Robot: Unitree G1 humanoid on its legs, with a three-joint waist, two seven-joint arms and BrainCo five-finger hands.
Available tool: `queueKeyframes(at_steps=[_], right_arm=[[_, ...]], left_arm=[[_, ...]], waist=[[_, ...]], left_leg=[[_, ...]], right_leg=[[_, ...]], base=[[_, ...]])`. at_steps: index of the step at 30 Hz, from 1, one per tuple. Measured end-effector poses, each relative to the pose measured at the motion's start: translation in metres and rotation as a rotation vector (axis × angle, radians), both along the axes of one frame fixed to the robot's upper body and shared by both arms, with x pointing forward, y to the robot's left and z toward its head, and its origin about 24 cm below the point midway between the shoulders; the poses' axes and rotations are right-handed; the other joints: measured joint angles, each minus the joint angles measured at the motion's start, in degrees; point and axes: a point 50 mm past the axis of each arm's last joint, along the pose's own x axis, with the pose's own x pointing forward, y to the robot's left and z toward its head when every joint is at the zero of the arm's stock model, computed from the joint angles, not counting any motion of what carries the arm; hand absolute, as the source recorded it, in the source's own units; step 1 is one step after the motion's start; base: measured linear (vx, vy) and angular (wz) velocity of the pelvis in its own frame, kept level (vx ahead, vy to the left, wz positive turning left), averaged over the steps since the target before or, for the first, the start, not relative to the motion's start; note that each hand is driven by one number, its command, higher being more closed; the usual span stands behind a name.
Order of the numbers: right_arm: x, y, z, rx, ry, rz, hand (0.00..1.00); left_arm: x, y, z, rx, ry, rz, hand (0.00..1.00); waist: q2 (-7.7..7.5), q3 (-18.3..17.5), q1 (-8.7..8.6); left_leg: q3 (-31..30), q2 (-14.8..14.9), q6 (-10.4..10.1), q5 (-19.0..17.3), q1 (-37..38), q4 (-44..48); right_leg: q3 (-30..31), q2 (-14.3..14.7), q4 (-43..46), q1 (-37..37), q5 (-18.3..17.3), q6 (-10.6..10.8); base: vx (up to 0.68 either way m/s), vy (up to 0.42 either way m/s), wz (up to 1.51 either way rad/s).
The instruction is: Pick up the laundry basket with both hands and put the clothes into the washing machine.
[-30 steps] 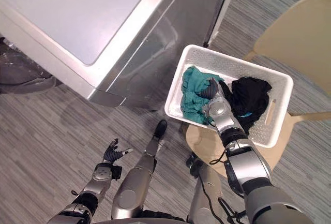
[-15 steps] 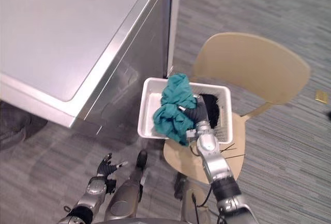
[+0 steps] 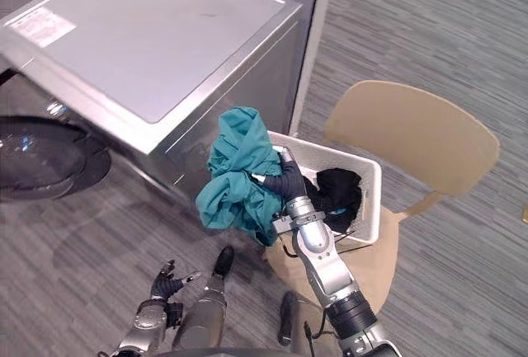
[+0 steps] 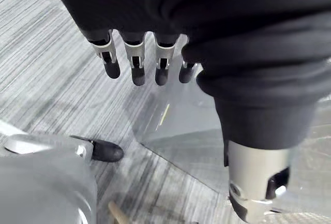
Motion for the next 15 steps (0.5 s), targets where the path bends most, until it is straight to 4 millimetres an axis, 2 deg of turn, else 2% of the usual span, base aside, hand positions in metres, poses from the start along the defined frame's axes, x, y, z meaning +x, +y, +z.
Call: queueKeyframes(at_steps=[1, 2, 3, 4, 5, 6, 8, 9, 11, 15], right_arm=[[0.001, -0.002, 0.0, -0.018, -0.005, -0.005, 1.0], [0.001, -0.004, 0.0, -0.018, -0.004, -0.013, 1.0], [0.003, -0.007, 0.0, -0.016, -0.004, -0.03, 1.0], [0.003, -0.008, 0.0, -0.017, -0.001, -0.037, 1.0], [0.004, -0.009, 0.001, -0.017, -0.005, -0.042, 1.0], [0.005, -0.007, 0.003, -0.026, -0.017, -0.037, 1.0], [0.006, -0.004, 0.005, -0.044, -0.032, -0.028, 1.0], [0.007, 0.0, 0.008, -0.043, -0.043, -0.023, 1.0], [0.008, 0.003, 0.01, -0.036, -0.046, -0.018, 1.0], [0.006, 0.031, 0.006, -0.055, -0.03, 0.095, 1.0]], left_arm=[[0.006, -0.008, 0.004, -0.012, -0.026, -0.026, 0.0], [0.009, -0.011, 0.007, -0.015, -0.045, -0.042, 0.0], [0.02, -0.017, 0.019, -0.022, -0.122, -0.061, 0.0], [0.026, -0.018, 0.027, -0.022, -0.171, -0.067, 0.0], [0.035, -0.019, 0.04, -0.022, -0.248, -0.074, 0.0], [0.044, -0.022, 0.053, -0.021, -0.327, -0.095, 0.0], [0.049, -0.027, 0.065, -0.026, -0.392, -0.119, 0.0], [0.055, -0.032, 0.073, -0.023, -0.433, -0.155, 0.0], [0.062, -0.04, 0.086, -0.02, -0.49, -0.199, 0.0], [0.065, -0.051, 0.116, -0.037, -0.651, -0.219, 0.0]], waist=[[-0.18, 0.0, -0.49], [-0.31, 0.0, -0.79], [-0.16, -0.1, -0.82], [0.09, -0.3, -0.89], [0.12, -0.3, -0.85], [0.36, -0.5, -0.78], [1.73, -1.3, -0.66], [1.89, -1.5, -0.75], [1.43, -1.7, -0.49], [1.38, -3.3, -0.25]], left_leg=[[4.4, -2.4, 1.1, 1.6, -1.0, 2.6], [6.0, -3.9, 1.6, 1.9, -1.3, 5.2], [9.5, -6.1, 1.9, 1.6, -0.8, 13.0], [10.7, -6.2, 2.7, 0.4, 0.1, 16.3], [11.5, -6.0, 3.1, -2.7, 2.0, 18.1], [12.2, -5.5, 1.9, -4.0, 5.5, 15.8], [12.2, -4.0, 1.2, -4.2, 8.9, 8.4], [11.7, -3.9, 1.4, -4.2, 10.0, 5.0], [10.2, -5.1, 2.1, -3.5, 10.1, 4.6], [7.7, -6.9, 2.8, -2.7, 11.8, 3.8]], right_leg=[[-1.7, -2.4, -1.7, 0.0, 1.4, 0.1], [-2.3, -3.7, -2.0, -0.4, 1.7, 0.3], [-3.4, -6.3, -2.1, -1.1, 2.5, 0.7], [-4.3, -7.1, -2.7, -0.9, 2.9, 0.9], [-5.5, -7.8, -3.9, -0.5, 3.8, 1.2], [-6.3, -7.7, -6.0, 0.2, 4.6, 1.8], [-7.6, -6.4, -8.0, 1.0, 5.7, 2.5], [-8.9, -6.2, -9.1, 1.7, 7.1, 3.6], [-9.7, -6.6, -10.9, 3.2, 8.3, 4.4], [-10.6, -7.7, -13.0, 6.9, 8.8, 5.2]], base=[[-0.08, -0.006, 0.8], [-0.12, -0.033, 0.98], [-0.12, -0.011, 0.78], [-0.14, 0.021, 0.83], [-0.08, 0.055, 0.73], [-0.07, 0.057, 0.61], [-0.03, 0.102, 0.38], [-0.02, 0.196, 0.44], [-0.01, 0.168, 0.5], [0.0, 0.086, 0.35]])
